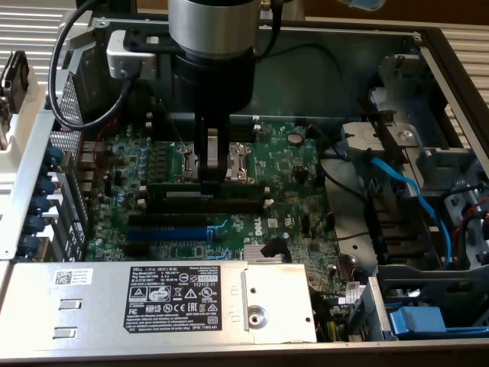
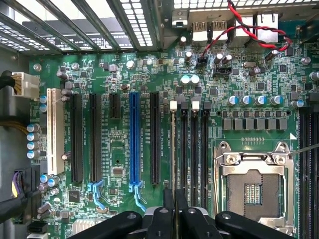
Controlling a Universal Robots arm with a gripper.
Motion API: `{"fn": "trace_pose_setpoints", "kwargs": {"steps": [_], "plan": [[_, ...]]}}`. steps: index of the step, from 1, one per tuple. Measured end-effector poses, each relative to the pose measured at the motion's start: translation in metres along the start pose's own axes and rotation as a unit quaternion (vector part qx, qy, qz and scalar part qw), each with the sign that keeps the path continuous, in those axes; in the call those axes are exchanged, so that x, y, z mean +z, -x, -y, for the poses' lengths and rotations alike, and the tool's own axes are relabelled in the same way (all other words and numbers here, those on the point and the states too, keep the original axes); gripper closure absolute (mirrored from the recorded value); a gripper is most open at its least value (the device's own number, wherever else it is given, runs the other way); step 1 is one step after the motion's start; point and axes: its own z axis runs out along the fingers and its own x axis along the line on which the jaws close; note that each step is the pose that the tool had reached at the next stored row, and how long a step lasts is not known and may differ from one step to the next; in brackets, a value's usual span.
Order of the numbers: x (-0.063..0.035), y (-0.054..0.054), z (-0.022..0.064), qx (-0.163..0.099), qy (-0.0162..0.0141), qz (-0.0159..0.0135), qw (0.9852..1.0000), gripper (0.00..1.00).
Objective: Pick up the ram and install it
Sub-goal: 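Insert the ram into the slot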
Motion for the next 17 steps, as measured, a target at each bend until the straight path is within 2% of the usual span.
{"fn": "trace_pose_setpoints", "kwargs": {"steps": [1, 10, 17], "plan": [[0.0012, 0.0000, -0.0007, 0.000, -0.0009, 0.0000, 1.0000, 0.87], [0.0016, 0.0001, -0.0011, 0.000, -0.0031, 0.0002, 1.0000, 0.87], [0.0025, 0.0000, -0.0017, 0.001, -0.0038, 0.0015, 1.0000, 0.87]]}}
